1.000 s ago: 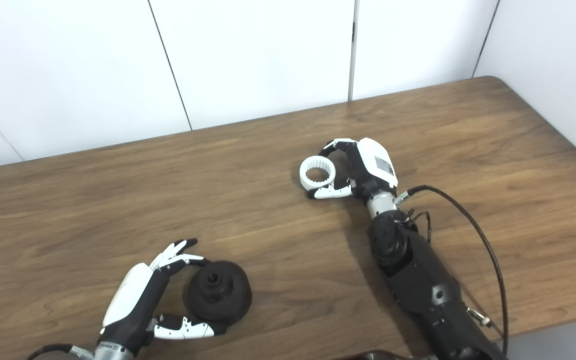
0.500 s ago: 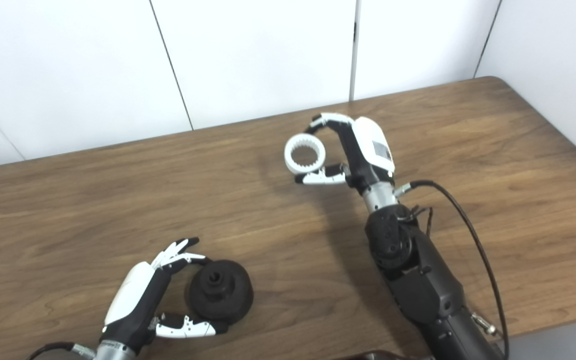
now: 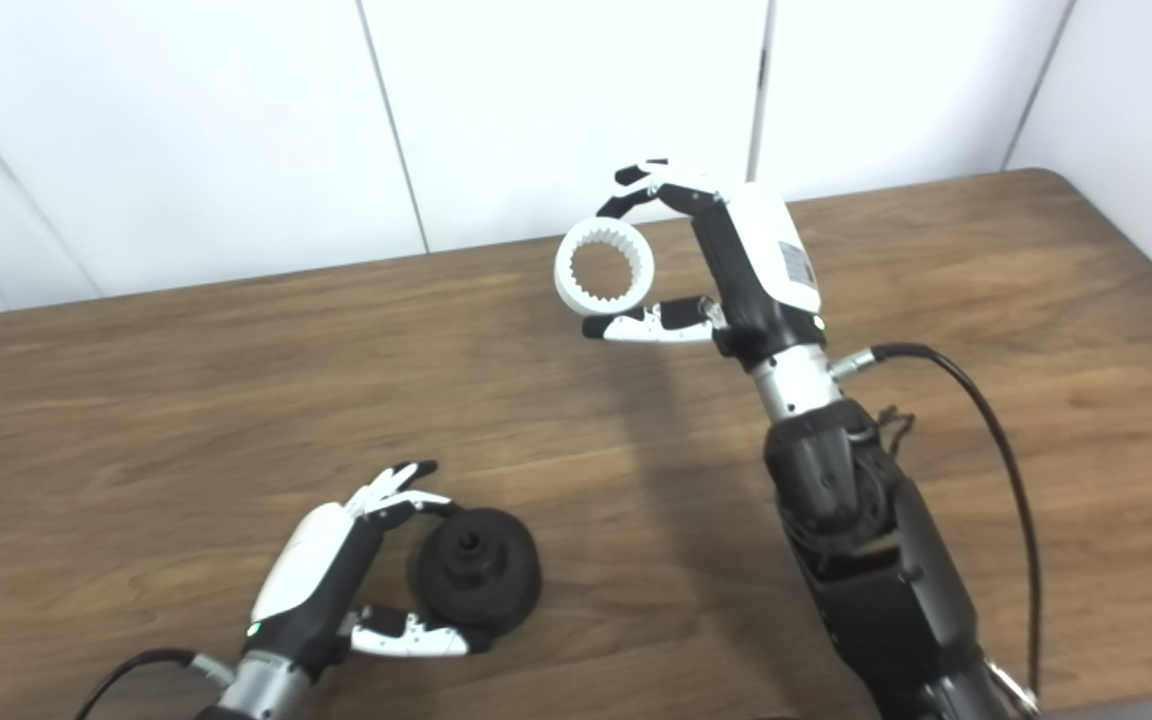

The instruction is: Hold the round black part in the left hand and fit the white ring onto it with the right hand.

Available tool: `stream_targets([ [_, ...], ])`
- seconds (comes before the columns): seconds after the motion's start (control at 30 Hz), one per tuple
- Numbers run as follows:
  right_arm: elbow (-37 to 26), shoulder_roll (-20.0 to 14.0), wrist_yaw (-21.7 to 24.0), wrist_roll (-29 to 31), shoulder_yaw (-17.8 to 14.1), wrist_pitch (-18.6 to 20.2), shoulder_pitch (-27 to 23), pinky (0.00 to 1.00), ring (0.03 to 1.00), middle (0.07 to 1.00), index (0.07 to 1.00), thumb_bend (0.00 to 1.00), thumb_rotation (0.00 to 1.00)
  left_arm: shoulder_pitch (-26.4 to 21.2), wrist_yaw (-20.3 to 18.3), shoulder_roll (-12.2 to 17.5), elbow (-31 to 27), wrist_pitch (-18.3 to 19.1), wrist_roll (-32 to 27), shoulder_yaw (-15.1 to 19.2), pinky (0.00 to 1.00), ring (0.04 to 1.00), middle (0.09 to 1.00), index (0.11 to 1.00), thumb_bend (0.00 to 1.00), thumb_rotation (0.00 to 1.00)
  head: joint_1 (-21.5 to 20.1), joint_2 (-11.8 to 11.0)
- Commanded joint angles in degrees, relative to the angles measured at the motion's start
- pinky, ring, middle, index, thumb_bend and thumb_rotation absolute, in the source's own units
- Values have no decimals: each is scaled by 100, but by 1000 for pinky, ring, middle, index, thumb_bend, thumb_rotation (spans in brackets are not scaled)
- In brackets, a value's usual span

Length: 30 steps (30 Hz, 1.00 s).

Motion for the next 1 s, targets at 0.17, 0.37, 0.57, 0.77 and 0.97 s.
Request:
stream_targets([
  [0.17, -800, 102, 364, 192, -15, -36, 216, 771, 859, 771, 481, 519, 141, -169, 115, -167, 73, 46, 317, -103, 947, 963, 930, 589, 878, 274, 363, 73],
  [0.37, -1096, 194, 650, 196, 233, -120, 687, 795, 879, 786, 482, 518, 141, -234, 123, -236, 129, 120, 378, -123, 947, 958, 929, 585, 900, 289, 468, 108],
  [0.57, -1121, 293, 776, 173, 503, -311, 1185, 777, 872, 789, 483, 519, 143, -231, 114, -234, 98, 154, 402, -146, 949, 960, 933, 587, 888, 280, 490, 125],
  [0.77, -1035, 362, 751, 172, 700, -566, 1541, 800, 865, 789, 483, 519, 145, -237, 79, -236, 80, 197, 400, -148, 958, 964, 935, 589, 887, 282, 475, 165],
  [0.97, -955, 384, 815, 180, 773, -656, 1675, 775, 863, 789, 482, 520, 146, -237, 109, -236, 88, 168, 389, -165, 954, 964, 936, 589, 880, 285, 512, 194],
])
